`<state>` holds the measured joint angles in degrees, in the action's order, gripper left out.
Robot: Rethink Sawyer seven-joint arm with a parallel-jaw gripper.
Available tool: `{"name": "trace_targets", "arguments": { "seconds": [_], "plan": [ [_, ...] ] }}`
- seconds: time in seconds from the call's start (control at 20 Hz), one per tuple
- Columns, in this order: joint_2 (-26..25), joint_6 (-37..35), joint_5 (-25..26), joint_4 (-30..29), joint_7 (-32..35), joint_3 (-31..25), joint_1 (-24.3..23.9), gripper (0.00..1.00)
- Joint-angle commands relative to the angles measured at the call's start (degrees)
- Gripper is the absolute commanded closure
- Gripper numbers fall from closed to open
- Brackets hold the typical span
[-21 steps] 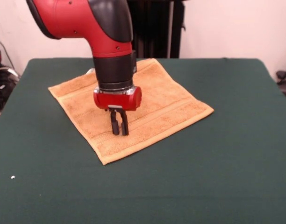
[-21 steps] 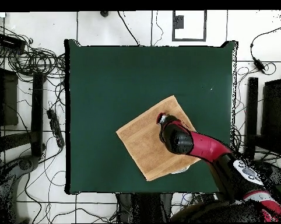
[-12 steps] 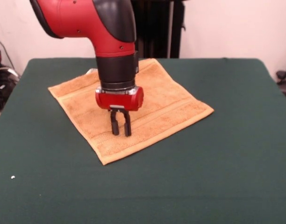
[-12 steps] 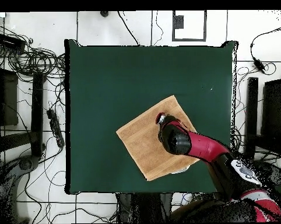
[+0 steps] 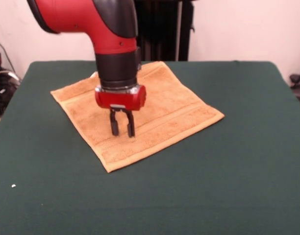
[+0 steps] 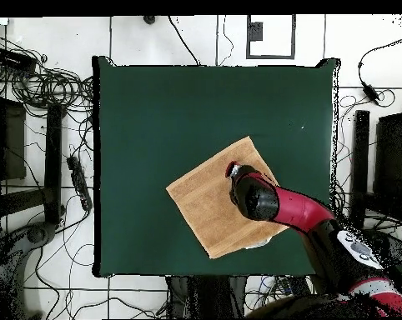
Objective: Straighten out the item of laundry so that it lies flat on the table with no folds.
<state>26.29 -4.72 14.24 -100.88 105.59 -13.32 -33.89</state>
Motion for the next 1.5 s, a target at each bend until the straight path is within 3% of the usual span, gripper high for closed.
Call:
{"name": "trace_targets", "arguments": {
  "seconds": [0.05, 0.55, 0.9, 1.5],
  "plan": [
    [13.18, -18.67, -4.20, -4.44, 1.91, -2.87, -1.74, 0.00],
    [21.65, -30.49, -4.15, -4.89, -2.47, -6.32, -6.07, 0.00],
    [16.41, -19.19, -3.44, -7.87, 2.88, -9.16, -6.92, 0.00],
    [11.56, -10.02, -7.03, -9.27, 8.40, -12.43, -6.43, 0.00]
  ]
}}
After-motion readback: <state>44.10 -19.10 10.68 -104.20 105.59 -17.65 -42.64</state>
